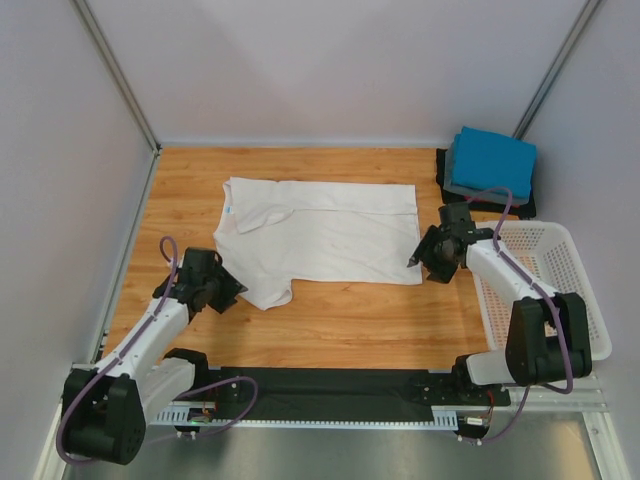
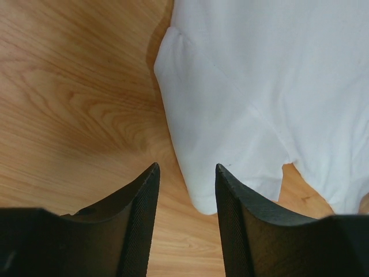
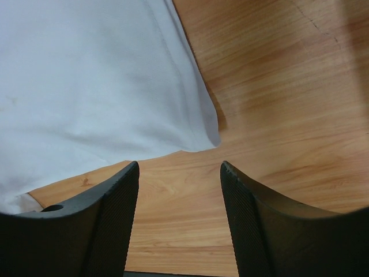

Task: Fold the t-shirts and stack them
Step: Fold the tshirt

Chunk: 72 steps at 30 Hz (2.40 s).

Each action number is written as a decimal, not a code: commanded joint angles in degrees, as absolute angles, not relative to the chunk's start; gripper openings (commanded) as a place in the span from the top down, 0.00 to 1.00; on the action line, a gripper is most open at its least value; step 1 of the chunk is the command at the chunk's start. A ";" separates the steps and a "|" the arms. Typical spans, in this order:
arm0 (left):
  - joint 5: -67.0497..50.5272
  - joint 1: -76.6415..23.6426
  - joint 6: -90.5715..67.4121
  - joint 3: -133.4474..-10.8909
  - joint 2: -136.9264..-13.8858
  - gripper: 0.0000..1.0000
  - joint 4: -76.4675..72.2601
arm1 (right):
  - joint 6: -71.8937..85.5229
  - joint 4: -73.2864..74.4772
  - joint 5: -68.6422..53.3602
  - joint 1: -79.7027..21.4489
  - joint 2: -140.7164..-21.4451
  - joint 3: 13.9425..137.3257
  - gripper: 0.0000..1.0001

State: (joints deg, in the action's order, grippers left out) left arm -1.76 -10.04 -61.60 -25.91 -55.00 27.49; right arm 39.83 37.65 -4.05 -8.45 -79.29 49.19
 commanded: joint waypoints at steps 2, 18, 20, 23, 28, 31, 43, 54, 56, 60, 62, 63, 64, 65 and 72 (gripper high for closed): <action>-0.17 -10.19 -60.82 -26.19 -58.44 0.53 21.98 | 41.92 34.98 -2.46 -8.35 -77.96 47.64 0.41; 2.64 -10.20 -57.92 -29.09 -67.67 0.65 20.92 | 44.65 33.40 -0.26 -8.35 -81.03 44.82 0.57; 2.64 -10.20 -57.75 -29.35 -68.29 0.67 20.74 | 44.74 32.70 -0.18 -8.35 -81.73 45.00 0.61; 2.64 -10.20 -57.48 -29.88 -69.17 0.72 20.92 | 45.00 32.00 -0.26 -8.35 -83.05 45.53 0.67; 3.60 -10.20 -57.13 -31.20 -69.00 0.90 23.81 | 45.09 32.08 -0.09 -8.26 -84.55 46.14 0.84; 3.87 -10.20 -56.08 -32.60 -67.94 1.00 25.57 | 45.09 32.95 2.11 -8.35 -84.29 46.58 0.95; 5.36 -10.20 -49.66 -42.88 -66.09 1.00 31.11 | 45.79 34.98 2.37 -8.35 -82.53 50.97 0.99; 6.50 -10.20 -46.15 -54.91 -72.15 1.00 31.82 | 46.23 37.18 4.04 -8.26 -86.04 60.98 1.00; 6.68 -10.20 -45.36 -56.77 -74.86 1.00 31.64 | 46.06 37.35 4.22 -8.35 -88.15 62.57 1.00; 7.47 -10.20 -43.95 -62.31 -79.71 1.00 32.17 | 46.23 37.70 4.83 -8.35 -91.93 66.53 1.00; 8.09 -10.20 -43.77 -65.11 -82.43 1.00 32.87 | 46.32 37.88 5.18 -8.26 -94.12 68.90 1.00; 8.35 -10.20 -43.60 -66.00 -83.31 1.00 33.13 | 46.32 37.97 5.45 -8.35 -94.91 69.86 1.00; 8.78 -10.20 -43.59 -66.88 -85.06 1.00 33.57 | 46.23 38.06 5.62 -8.35 -96.23 71.44 0.99; 8.79 -10.20 -43.59 -68.80 -85.86 1.00 33.75 | 46.14 38.23 5.71 -8.26 -97.11 72.41 1.00; 8.88 -10.11 -42.37 -76.90 -94.21 1.00 34.81 | 45.26 42.09 7.20 -7.12 -103.18 79.89 1.00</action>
State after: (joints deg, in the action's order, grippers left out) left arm 8.05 -10.04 -44.36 -73.10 -92.42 34.20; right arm 45.19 40.01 4.49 -8.16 -101.73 75.90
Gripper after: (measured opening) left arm 0.007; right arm 0.008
